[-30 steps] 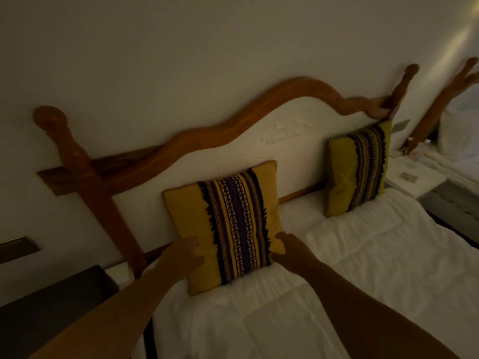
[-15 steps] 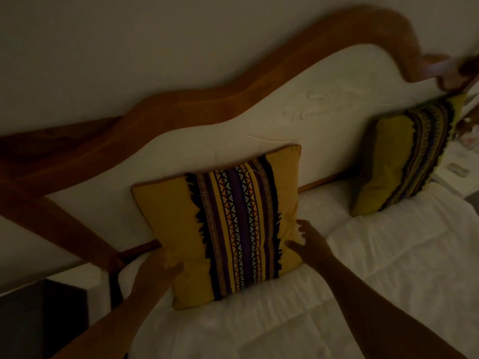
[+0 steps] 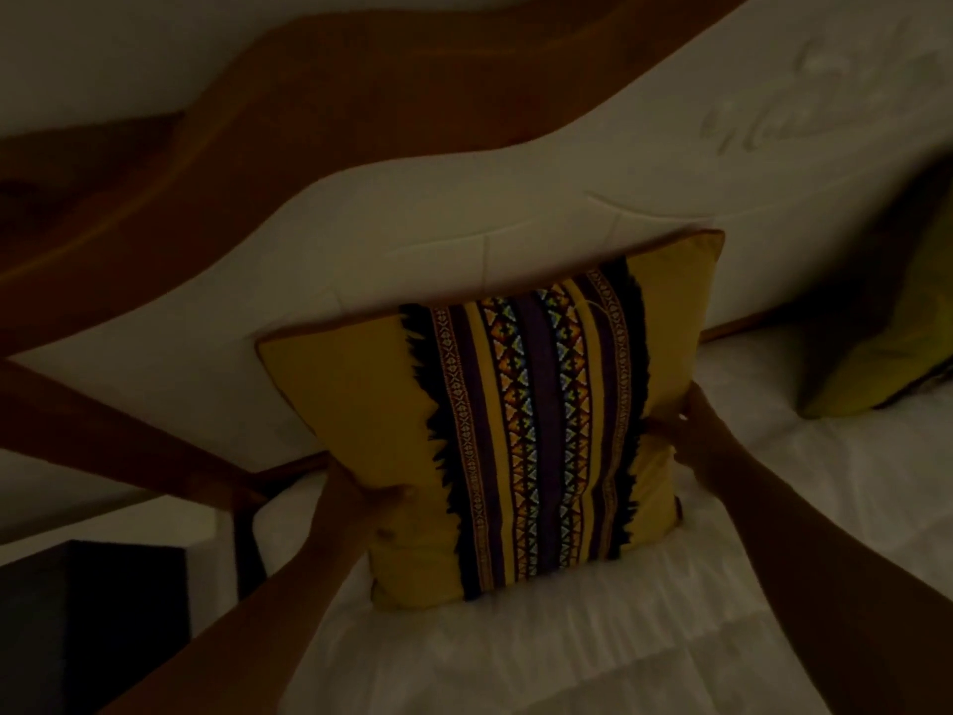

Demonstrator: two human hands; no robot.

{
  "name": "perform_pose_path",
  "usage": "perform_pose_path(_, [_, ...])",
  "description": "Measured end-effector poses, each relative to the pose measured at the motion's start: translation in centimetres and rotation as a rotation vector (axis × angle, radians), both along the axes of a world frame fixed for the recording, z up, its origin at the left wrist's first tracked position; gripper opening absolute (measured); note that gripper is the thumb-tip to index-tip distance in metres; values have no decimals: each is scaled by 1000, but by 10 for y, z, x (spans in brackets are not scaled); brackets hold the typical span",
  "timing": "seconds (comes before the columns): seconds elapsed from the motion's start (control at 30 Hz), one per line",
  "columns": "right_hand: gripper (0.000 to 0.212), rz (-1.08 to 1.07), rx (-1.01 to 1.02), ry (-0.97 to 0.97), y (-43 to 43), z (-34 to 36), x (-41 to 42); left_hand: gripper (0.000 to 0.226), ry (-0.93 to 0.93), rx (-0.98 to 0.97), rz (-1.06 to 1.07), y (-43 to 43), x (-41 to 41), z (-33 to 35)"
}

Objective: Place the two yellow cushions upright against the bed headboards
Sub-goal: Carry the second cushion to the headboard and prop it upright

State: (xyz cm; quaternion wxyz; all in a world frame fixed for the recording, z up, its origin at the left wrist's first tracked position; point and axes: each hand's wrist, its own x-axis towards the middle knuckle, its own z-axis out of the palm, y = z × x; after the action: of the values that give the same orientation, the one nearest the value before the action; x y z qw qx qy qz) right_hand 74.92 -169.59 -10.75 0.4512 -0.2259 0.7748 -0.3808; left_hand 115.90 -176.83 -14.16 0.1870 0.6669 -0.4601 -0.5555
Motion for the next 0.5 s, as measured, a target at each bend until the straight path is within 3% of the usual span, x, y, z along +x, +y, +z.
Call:
perform_pose_path(0.3, [86,-22,-23,72,9,20,28,78,75,-86,81,23,14,24])
perform_pose_path(0.5, [69,75,-208,36,5,68,80,60,151,-166,132,47,65,57])
